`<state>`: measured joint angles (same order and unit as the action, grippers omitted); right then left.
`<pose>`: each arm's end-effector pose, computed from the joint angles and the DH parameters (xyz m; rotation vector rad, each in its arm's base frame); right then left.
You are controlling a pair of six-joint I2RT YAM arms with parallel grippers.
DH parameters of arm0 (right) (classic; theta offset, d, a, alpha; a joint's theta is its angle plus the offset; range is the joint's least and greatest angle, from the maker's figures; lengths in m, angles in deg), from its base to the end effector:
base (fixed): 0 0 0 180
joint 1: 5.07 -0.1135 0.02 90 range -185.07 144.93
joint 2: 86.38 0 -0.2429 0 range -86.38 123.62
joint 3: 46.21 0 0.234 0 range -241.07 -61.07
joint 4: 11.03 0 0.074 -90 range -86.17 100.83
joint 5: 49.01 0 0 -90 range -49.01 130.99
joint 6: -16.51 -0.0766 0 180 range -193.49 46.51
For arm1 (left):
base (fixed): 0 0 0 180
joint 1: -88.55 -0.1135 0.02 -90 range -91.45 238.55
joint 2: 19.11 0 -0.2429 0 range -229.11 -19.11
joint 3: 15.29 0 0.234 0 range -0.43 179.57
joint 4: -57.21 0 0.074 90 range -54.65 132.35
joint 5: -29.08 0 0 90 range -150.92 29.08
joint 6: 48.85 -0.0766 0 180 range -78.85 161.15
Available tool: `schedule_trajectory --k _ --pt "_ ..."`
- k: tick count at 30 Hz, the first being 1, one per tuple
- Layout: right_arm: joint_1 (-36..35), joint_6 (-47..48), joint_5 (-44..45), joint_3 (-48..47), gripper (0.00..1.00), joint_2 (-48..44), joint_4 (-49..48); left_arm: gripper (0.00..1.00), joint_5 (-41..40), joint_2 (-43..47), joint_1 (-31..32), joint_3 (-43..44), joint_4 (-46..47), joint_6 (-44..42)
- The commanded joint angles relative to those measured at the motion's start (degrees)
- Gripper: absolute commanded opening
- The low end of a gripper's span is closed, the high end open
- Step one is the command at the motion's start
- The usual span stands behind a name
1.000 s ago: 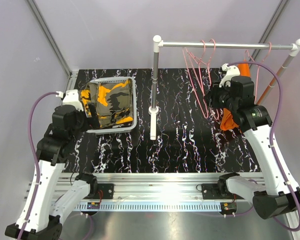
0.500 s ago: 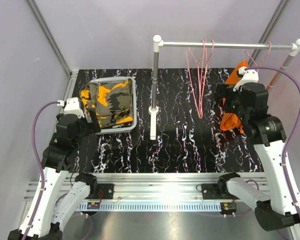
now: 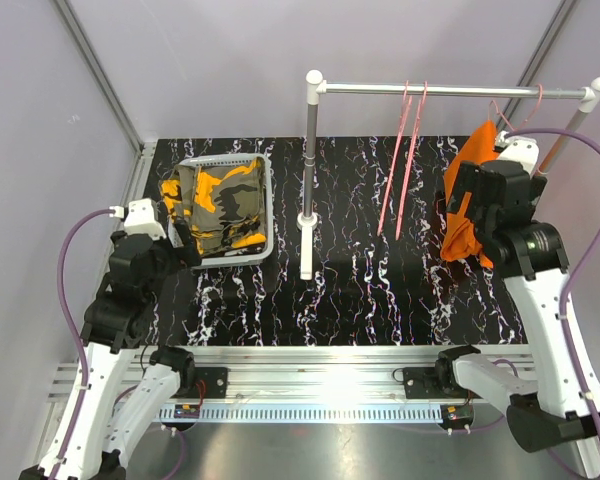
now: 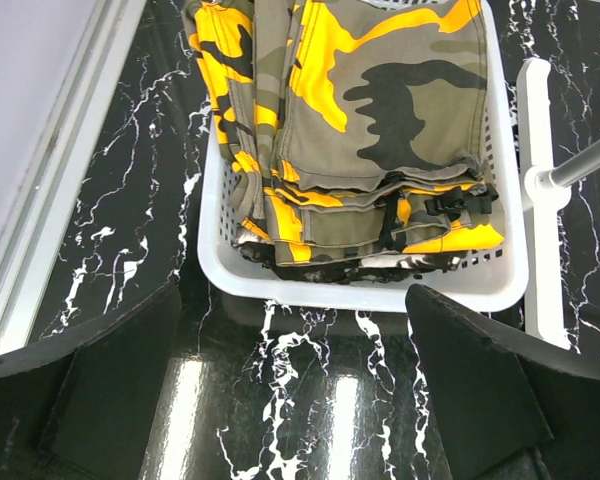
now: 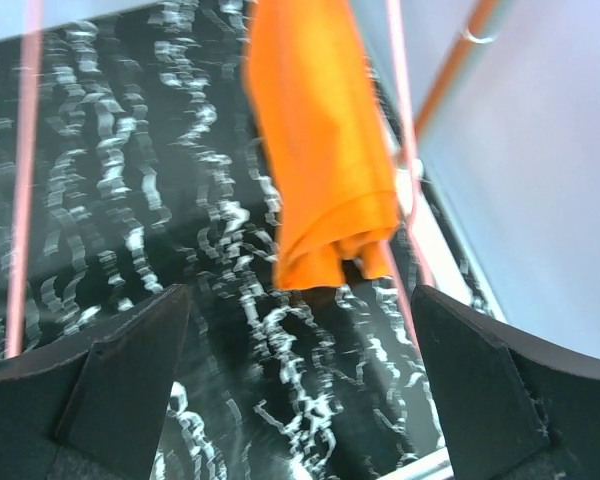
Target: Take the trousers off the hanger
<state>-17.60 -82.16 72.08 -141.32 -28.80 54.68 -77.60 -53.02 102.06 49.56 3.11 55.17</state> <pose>0.2023 0.0044 0.3952 0.2621 1.9843 -0.3224 0.1555 -0.0147 0.3114 -0.1971 1.9472 -0.0285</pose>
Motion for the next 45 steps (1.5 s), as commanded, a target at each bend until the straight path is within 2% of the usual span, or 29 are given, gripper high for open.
schedule_trajectory --k 1,3,9,14,18,19,21,22,26,28,32,35,36,45 --pt "1.72 1.1 7.66 -0.17 0.99 2.62 -3.91 0.99 2.62 -0.19 0.19 -0.25 3.03 0.57" --pt "2.86 1.28 8.72 0.09 0.99 4.11 -6.37 0.99 3.5 -0.1 0.37 -0.34 3.03 0.39" --pt "9.89 1.72 2.31 1.66 0.99 6.22 -10.94 0.99 5.0 0.25 0.81 -0.6 3.39 0.13" --pt "15.95 1.72 -11.56 2.2 0.99 9.12 -12.35 0.99 5.61 0.34 1.07 -0.6 3.47 -0.05" --pt "17.28 1.46 -20.17 0.97 0.79 12.29 -11.82 0.99 6.49 0.51 1.16 -0.69 3.65 -0.22" --pt "17.28 1.46 -20.89 1.06 0.68 12.46 -12.0 0.99 6.93 0.6 1.25 -0.69 3.65 -0.31" --pt "17.37 1.55 -20.9 0.88 0.58 13.51 -12.27 0.99 7.11 0.95 1.33 -0.69 3.82 -0.4" --pt "17.28 1.81 -20.72 0.71 0.46 14.04 -12.01 0.99 7.02 1.13 1.33 -0.78 3.91 -0.49" --pt "17.28 2.69 -21.5 0.09 0.27 15.98 -11.82 0.99 7.46 1.22 1.6 -0.95 4.09 -0.57" --pt "17.28 2.6 -22.92 -0.61 0.22 16.77 -11.57 0.99 7.81 0.95 1.69 -0.95 4.09 -0.57" --pt "17.28 2.16 -22.57 -1.58 0.18 17.3 -10.6 0.99 7.81 0.69 2.04 -0.95 3.91 -0.66" --pt "17.28 2.25 -21.6 -2.02 0.08 17.21 -10.25 0.99 8.16 0.69 2.13 -0.95 3.91 -0.75" --pt "17.19 1.99 -21.51 -2.1 0.0 17.21 -9.9 0.99 8.16 0.6 2.13 -0.95 4.0 -0.66" --pt "17.28 1.46 -20.98 -6.49 0.0 14.84 -7.08 0.99 8.51 0.25 2.57 -1.04 3.91 -0.75"
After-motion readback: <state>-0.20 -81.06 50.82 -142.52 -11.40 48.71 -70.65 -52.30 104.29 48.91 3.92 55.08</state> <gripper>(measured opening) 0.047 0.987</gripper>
